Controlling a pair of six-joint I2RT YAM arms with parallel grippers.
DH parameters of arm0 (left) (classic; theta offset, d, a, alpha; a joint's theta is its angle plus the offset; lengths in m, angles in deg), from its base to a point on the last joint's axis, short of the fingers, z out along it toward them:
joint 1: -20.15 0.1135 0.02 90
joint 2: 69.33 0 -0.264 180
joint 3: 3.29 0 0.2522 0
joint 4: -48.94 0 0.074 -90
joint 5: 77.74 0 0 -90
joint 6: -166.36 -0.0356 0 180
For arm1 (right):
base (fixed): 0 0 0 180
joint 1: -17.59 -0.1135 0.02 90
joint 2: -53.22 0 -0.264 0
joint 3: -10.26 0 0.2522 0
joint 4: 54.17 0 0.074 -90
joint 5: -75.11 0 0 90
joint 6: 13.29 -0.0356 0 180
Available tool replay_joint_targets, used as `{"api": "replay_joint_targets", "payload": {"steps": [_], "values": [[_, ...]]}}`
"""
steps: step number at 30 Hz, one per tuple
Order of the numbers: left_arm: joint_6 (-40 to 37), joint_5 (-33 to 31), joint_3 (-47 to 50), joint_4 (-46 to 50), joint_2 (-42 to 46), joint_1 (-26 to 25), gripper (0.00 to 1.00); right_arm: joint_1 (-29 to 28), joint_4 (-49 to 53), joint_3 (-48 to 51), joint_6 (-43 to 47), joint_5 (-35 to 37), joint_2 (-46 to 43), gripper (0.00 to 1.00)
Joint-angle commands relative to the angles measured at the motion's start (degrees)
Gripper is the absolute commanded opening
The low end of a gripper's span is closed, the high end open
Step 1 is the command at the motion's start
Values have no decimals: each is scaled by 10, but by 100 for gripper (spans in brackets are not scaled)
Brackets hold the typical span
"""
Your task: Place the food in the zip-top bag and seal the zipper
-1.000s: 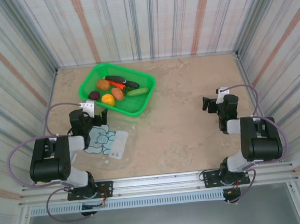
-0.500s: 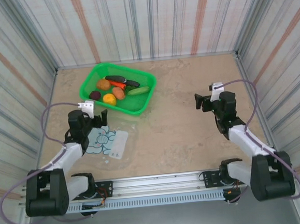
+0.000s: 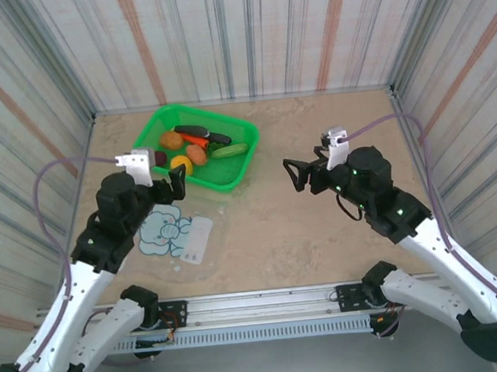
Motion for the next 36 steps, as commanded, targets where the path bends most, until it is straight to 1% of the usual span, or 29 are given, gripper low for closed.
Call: {"api": "replay_joint_targets", "payload": {"steps": [1,3,4,5,6,7,9,10,11,13,14,15,16,17,19,21,24,28,29,30,33,36], "values": [[109,71,-27,178,-23,15,99,31,-3,55,-110,-142,-10,99],[162,160,13,122,-10,50,99,27,8,52,-124,-137,7,99],[190,197,31,96,-5,70,99,28,11,51,-146,-140,20,99],[213,229,49,72,-1,87,99,28,5,57,-167,-154,34,99],[228,247,58,63,1,102,99,23,-12,68,-187,-171,48,100],[244,254,64,63,3,114,99,8,-38,83,-210,-181,65,98],[252,248,65,77,7,127,99,-33,-85,110,-249,-166,101,94],[252,239,63,92,13,134,99,-55,-122,126,-264,-156,127,89],[253,226,63,102,23,139,99,-75,-156,139,-275,-147,152,85],[241,203,66,108,48,140,99,-103,-221,150,-292,-146,213,84],[236,192,65,116,61,140,99,-115,-224,137,-303,-140,249,82],[229,181,62,125,69,139,99,-122,-219,122,-302,-139,285,73],[220,175,57,135,77,139,99,-128,-225,105,-303,-145,323,61],[206,174,51,144,82,139,99,-132,-256,101,-314,-162,356,50],[176,182,46,148,89,135,99,-138,-338,102,-339,-185,409,39],[153,192,44,149,91,131,98,-144,-366,87,-351,-193,457,32],[138,177,45,156,106,130,96,-154,-395,61,-371,-193,515,31],[119,135,49,165,120,122,96,-175,-363,14,-369,-175,570,37],[117,127,51,166,123,119,96,-178,-357,7,-369,-169,580,40],[115,120,51,167,125,116,96,-179,-349,2,-369,-161,590,41],[108,111,50,169,130,108,96,-182,-337,8,-368,-130,600,41],[103,98,50,171,133,99,96,-186,-323,14,-365,-118,603,40]]}}
